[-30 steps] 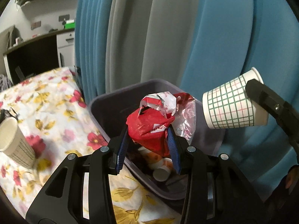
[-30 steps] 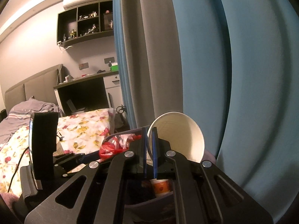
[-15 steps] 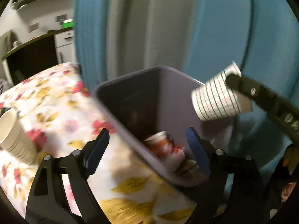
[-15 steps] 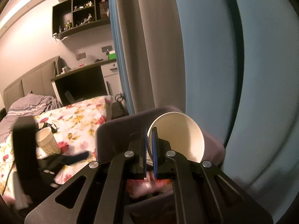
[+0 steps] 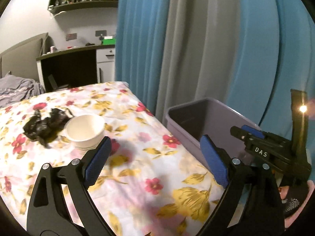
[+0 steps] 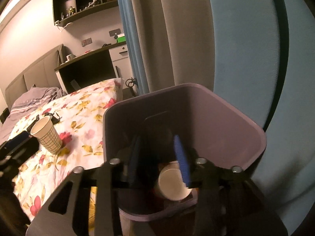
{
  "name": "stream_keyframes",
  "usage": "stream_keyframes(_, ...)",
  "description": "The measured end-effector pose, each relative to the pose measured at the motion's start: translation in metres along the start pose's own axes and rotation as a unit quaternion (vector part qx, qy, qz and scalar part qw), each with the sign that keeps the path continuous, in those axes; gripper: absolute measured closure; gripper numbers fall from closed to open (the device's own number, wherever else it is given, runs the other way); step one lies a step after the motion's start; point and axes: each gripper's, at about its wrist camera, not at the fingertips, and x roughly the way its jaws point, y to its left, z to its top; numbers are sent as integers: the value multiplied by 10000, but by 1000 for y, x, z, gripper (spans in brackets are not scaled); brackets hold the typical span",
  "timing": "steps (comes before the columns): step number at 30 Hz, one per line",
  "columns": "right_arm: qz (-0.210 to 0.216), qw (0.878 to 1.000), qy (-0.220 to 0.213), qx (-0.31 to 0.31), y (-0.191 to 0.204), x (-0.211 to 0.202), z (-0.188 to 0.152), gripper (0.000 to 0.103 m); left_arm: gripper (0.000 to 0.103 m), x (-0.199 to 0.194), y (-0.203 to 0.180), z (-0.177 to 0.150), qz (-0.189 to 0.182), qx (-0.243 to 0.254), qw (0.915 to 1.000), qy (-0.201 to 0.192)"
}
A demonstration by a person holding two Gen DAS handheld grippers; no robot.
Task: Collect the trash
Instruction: 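Open both tools to drop the red wrapper and white cup into the bin, then move both open tools back toward the black bag and last white cup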
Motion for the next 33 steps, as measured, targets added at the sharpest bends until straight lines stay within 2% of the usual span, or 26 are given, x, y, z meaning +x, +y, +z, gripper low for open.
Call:
stream_keyframes(2,14,10000,-64,27,2,-8,0,63,12,-10,9,1,118,-55,9999,-72)
stream_keyframes(5,-51,9998,-201,36,8,-21,0,49,10,-24,24,0,328,-201,9991,-155)
stream_keyframes(7,-53,9996,-273,-3,15,-30,-3,47,10,-30,36,-3,479,-300,9982,-182)
stream_keyframes(12,-37,9990,-425,-158,36,-53,-13,30,9,-50,67,-11,982,-284,9947,-122)
stream_keyframes(15,82,9988,-453,-193,49,-62,-17,26,9,-64,88,-17,1199,-416,9919,-68)
stream_keyframes(22,369,9974,-420,-457,94,-67,-26,22,9,-92,132,-28,1618,-680,9845,-36)
stream_keyframes(27,635,9953,-341,-647,132,-60,-28,17,9,-105,157,-32,1801,-826,9802,-28)
stream_keyframes(33,815,9920,-277,-927,173,-50,-27,17,9,-112,181,-32,1952,-957,9761,11)
